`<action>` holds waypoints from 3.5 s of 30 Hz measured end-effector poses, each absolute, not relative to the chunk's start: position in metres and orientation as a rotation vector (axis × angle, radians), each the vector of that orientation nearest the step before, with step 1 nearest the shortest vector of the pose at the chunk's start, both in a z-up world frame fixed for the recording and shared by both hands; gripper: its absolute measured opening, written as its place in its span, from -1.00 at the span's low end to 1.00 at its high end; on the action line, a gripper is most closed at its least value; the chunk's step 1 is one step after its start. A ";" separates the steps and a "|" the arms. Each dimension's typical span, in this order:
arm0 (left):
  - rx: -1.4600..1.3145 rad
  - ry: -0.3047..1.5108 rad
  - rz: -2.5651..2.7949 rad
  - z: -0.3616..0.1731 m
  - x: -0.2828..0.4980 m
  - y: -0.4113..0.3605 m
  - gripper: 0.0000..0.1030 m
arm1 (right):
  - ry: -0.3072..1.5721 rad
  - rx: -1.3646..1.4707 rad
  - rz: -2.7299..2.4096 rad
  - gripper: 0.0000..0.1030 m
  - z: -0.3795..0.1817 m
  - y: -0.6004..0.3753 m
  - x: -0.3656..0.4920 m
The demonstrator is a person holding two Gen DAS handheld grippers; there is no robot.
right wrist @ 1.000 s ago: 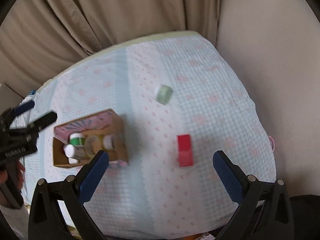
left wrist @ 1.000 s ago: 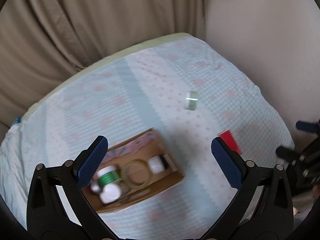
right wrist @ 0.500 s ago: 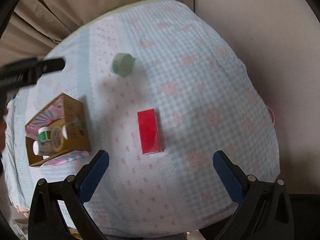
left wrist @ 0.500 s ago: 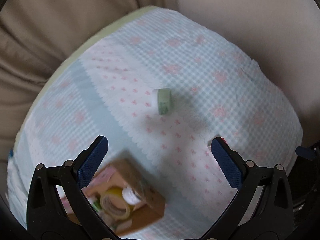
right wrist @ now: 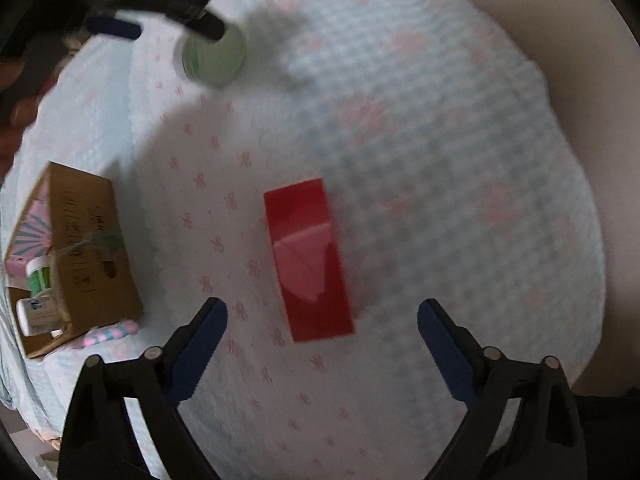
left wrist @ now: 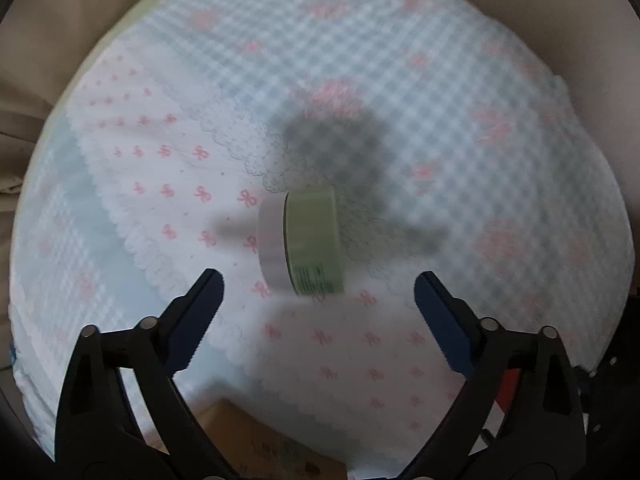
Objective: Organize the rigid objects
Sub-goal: 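Move both tools toward the pale green tape roll and red box, then grasp the pale green tape roll with left tool while right tool grasps the red box, then carry the tape roll and red box over the box and lower them in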
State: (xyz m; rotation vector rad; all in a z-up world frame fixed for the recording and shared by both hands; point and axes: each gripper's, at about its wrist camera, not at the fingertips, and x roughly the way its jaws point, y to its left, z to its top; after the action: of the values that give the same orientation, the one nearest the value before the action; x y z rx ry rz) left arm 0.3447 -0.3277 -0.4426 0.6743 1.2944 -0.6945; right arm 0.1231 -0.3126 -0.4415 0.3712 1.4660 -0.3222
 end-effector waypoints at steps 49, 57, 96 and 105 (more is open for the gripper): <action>0.530 1.195 -0.599 -0.340 0.314 -0.285 -0.23 | 1.330 0.448 -0.331 -0.25 -0.371 -0.375 0.128; 0.369 1.105 -0.556 -0.246 0.271 -0.235 -0.23 | 1.190 0.371 -0.299 -0.26 -0.279 -0.362 0.119; 0.143 1.206 -0.320 -0.282 0.248 0.171 -0.23 | 1.237 0.375 0.091 -0.26 -0.254 -0.058 0.189; 0.145 1.294 -0.345 -0.342 0.288 0.175 -0.23 | 1.372 0.337 0.086 -0.25 -0.316 -0.033 0.222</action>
State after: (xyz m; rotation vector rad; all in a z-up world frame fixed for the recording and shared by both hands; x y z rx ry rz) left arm 0.2876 0.1752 -0.3416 0.1451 1.2943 -0.3447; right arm 0.2224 -0.0329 -0.3158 0.3371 1.3718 0.0859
